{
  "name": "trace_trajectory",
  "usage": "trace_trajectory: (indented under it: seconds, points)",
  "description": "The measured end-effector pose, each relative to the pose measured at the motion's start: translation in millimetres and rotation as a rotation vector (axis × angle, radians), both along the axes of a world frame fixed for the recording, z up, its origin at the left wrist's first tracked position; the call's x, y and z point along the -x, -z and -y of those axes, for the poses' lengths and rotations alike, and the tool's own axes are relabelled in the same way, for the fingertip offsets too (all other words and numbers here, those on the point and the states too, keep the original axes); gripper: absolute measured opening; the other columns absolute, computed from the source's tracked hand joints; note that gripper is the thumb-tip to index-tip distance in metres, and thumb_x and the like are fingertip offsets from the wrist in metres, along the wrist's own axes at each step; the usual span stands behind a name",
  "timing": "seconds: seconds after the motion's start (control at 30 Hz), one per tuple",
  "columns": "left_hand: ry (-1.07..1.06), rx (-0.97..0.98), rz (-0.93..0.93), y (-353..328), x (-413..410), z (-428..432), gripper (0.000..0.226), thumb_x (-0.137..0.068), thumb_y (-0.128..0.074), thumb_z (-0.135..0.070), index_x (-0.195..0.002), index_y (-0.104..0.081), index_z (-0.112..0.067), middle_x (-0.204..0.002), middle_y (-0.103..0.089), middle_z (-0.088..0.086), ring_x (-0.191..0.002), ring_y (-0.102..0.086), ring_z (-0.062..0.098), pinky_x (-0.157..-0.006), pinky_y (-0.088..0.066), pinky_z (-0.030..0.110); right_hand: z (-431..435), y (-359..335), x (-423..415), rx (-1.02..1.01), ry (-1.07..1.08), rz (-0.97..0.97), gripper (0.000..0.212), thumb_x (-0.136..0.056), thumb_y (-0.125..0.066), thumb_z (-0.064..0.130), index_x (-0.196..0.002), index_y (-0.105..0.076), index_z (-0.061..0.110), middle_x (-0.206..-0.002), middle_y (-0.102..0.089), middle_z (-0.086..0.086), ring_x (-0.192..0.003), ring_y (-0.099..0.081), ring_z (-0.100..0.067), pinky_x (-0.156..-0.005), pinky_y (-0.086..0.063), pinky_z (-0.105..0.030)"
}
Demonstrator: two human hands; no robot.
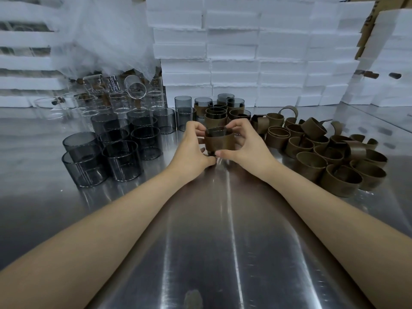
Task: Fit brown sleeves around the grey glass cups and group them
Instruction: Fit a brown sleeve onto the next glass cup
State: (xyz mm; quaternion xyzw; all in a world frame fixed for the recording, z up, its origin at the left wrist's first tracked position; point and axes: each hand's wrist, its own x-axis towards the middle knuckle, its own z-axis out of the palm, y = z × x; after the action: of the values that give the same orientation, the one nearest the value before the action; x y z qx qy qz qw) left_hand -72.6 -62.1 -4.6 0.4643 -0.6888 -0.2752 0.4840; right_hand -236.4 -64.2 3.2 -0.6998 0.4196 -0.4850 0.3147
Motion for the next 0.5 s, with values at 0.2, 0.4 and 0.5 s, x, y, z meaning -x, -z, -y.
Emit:
trace_trajectory:
  seconds: [0.2,0.4,0.5]
  points:
    - [0.038,-0.001,0.131,4.4,0.0,2.8,0.059,-0.081,-0.065,0.003,-0.130,-0.044,-0.022,-0.129,-0.043,-0.001,-0.119,-0.049,0.014,-0.089,-0.044,0.019,3.8,0.6,2.5,0.085,0.171,-0.316,0.046,-0.073,-0.077,0.004,-0.114,-0.058,0.015,-0.122,-0.056,0.002,-0.116,-0.051,-0.013,-0.091,-0.034,-0.001]
    - [-0.297,0.253,0.515,-0.6,-0.8,-7.8,0.056,-0.084,-0.055,-0.006,-0.139,-0.046,-0.013,-0.136,-0.046,0.004,-0.131,-0.036,0.020,-0.106,-0.027,0.027,-7.7,-8.7,-4.2,0.375,0.251,-0.253,0.027,-0.080,-0.055,-0.001,-0.101,-0.064,0.013,-0.101,-0.056,0.002,-0.085,-0.052,-0.003,-0.078,-0.042,-0.014]
    - [-0.476,0.289,0.832,-1.7,0.9,-11.6,0.055,-0.084,-0.054,-0.020,-0.137,-0.042,-0.012,-0.135,-0.044,0.007,-0.137,-0.028,0.025,-0.121,-0.001,0.042,-10.1,-5.0,-8.2,0.349,0.183,-0.388,0.021,-0.081,-0.055,0.000,-0.092,-0.067,0.014,-0.091,-0.056,0.006,-0.072,-0.054,-0.009,-0.069,-0.047,-0.030]
